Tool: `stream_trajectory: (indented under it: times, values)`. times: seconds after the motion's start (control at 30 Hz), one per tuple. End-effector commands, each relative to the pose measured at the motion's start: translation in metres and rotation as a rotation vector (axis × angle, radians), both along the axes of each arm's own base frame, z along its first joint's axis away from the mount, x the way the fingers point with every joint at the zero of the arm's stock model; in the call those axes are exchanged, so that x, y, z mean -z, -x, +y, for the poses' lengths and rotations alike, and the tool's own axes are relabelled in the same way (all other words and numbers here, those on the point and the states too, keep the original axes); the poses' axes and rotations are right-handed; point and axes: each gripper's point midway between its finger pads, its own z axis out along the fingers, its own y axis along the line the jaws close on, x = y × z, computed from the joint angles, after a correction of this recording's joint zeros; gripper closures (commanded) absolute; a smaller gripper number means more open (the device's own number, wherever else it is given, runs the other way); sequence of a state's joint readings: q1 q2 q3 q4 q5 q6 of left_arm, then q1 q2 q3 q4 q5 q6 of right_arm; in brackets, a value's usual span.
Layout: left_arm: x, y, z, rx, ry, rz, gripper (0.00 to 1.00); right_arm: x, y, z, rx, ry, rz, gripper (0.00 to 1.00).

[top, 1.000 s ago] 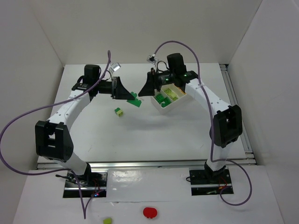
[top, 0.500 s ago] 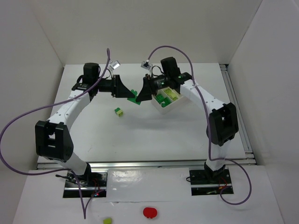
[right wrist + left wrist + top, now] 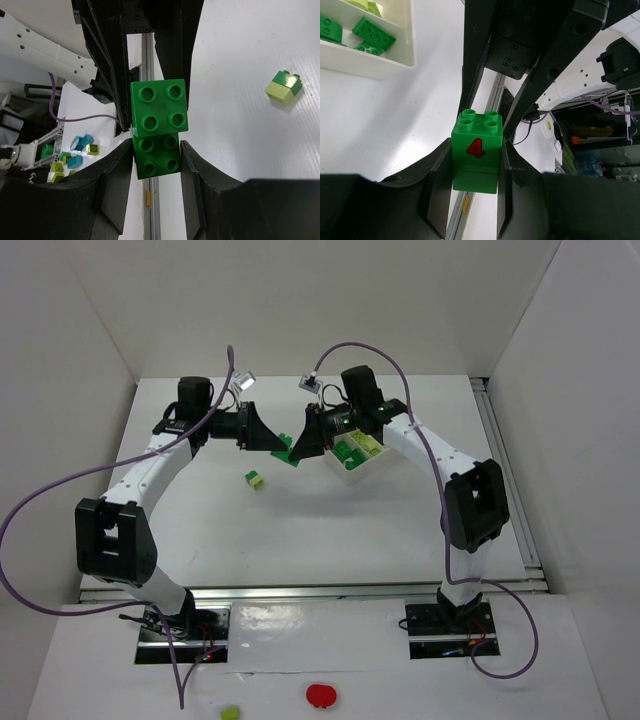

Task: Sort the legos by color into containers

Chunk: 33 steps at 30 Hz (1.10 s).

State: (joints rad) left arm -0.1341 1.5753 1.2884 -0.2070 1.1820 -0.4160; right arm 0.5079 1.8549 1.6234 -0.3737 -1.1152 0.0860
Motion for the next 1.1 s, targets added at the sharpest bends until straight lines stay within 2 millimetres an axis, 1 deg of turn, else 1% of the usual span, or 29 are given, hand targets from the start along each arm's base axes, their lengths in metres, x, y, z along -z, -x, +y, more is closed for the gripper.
stream_trajectory:
  times: [0.0, 0.03, 0.07, 0.1, 0.13, 0.23, 0.27, 0.3, 0.37, 0.43, 0.47, 0.5, 0.57, 0.6, 0.63, 0.7, 0.73, 0.77, 0.8, 0.83, 0.87, 0.9, 0.93, 0.97, 1.03, 1.07]
  values:
    - [-0.019, 0.003, 0.000, 0.020, 0.011, -0.086, 0.67, -0.007, 0.000, 0.001, 0.019, -0.024, -0.034, 0.93]
    - [-0.018, 0.004, 0.000, 0.020, 0.010, -0.078, 0.67, -0.009, 0.000, 0.002, 0.021, -0.029, -0.033, 0.93]
    - [-0.017, 0.002, 0.000, 0.008, 0.002, -0.078, 0.75, -0.005, -0.001, 0.002, 0.029, -0.020, -0.027, 0.93]
    - [-0.011, -0.002, 0.001, -0.017, -0.015, -0.071, 1.00, -0.004, -0.003, 0.002, 0.047, -0.011, -0.023, 0.93]
    - [-0.011, -0.002, 0.001, -0.018, -0.015, -0.071, 1.00, -0.001, -0.005, 0.001, 0.061, 0.001, -0.020, 0.93]
    - [-0.001, -0.012, 0.002, -0.060, -0.038, -0.034, 1.00, 0.003, -0.010, 0.000, 0.094, 0.025, -0.020, 0.93]
    - [0.000, -0.013, 0.003, -0.068, -0.043, -0.035, 1.00, 0.011, -0.011, 0.000, 0.104, 0.044, -0.001, 0.93]
    - [0.011, -0.017, 0.004, -0.094, -0.065, -0.008, 1.00, 0.019, -0.015, -0.001, 0.125, 0.070, 0.012, 0.93]
    - [0.017, -0.019, 0.006, -0.113, -0.084, -0.009, 1.00, 0.028, -0.022, -0.004, 0.180, 0.115, 0.014, 0.93]
    - [0.034, -0.024, 0.009, -0.146, -0.118, 0.011, 1.00, 0.045, -0.031, -0.007, 0.232, 0.170, 0.043, 0.93]
    - [0.041, -0.028, 0.010, -0.156, -0.129, 0.027, 1.00, 0.045, -0.035, -0.008, 0.257, 0.184, 0.033, 0.93]
    - [0.047, -0.032, 0.011, -0.169, -0.146, 0.026, 1.00, 0.053, -0.039, -0.008, 0.274, 0.202, 0.048, 0.93]
    - [0.067, -0.034, 0.013, -0.187, -0.172, 0.070, 1.00, 0.066, -0.044, -0.010, 0.302, 0.234, 0.055, 0.93]
    - [0.080, -0.040, 0.015, -0.204, -0.197, 0.085, 1.00, 0.073, -0.049, -0.010, 0.322, 0.248, 0.065, 0.92]
    - [0.090, -0.041, 0.017, -0.216, -0.214, 0.107, 1.00, 0.085, -0.050, -0.011, 0.334, 0.271, 0.079, 0.92]
    - [0.106, -0.043, 0.017, -0.220, -0.228, 0.138, 1.00, 0.097, -0.059, -0.013, 0.371, 0.302, 0.072, 0.90]
    - [0.116, -0.047, 0.018, -0.227, -0.238, 0.152, 1.00, 0.108, -0.060, -0.015, 0.390, 0.326, 0.096, 0.89]
    - [0.127, -0.047, 0.019, -0.233, -0.252, 0.174, 1.00, 0.113, -0.061, -0.018, 0.409, 0.342, 0.105, 0.89]
    - [0.129, -0.051, 0.019, -0.234, -0.250, 0.166, 1.00, 0.122, -0.067, -0.021, 0.444, 0.366, 0.092, 0.88]
    - [0.135, -0.052, 0.020, -0.242, -0.261, 0.176, 1.00, 0.127, -0.070, -0.022, 0.461, 0.380, 0.103, 0.88]
    - [0.146, -0.054, 0.021, -0.246, -0.274, 0.200, 1.00, 0.128, -0.071, -0.023, 0.476, 0.387, 0.107, 0.88]
    - [0.151, -0.053, 0.017, -0.237, -0.276, 0.204, 1.00, 0.131, -0.077, -0.025, 0.503, 0.394, 0.087, 0.88]
    - [0.154, -0.055, 0.017, -0.236, -0.276, 0.205, 1.00, 0.139, -0.077, -0.026, 0.514, 0.405, 0.101, 0.88]
    - [0.155, -0.057, 0.016, -0.236, -0.276, 0.205, 1.00, 0.142, -0.077, -0.026, 0.515, 0.403, 0.099, 0.88]
    - [0.166, -0.059, 0.016, -0.238, -0.279, 0.230, 1.00, 0.148, -0.081, -0.023, 0.526, 0.395, 0.114, 0.88]
    - [0.164, -0.061, 0.014, -0.231, -0.272, 0.228, 1.00, 0.147, -0.083, -0.022, 0.527, 0.388, 0.108, 0.88]
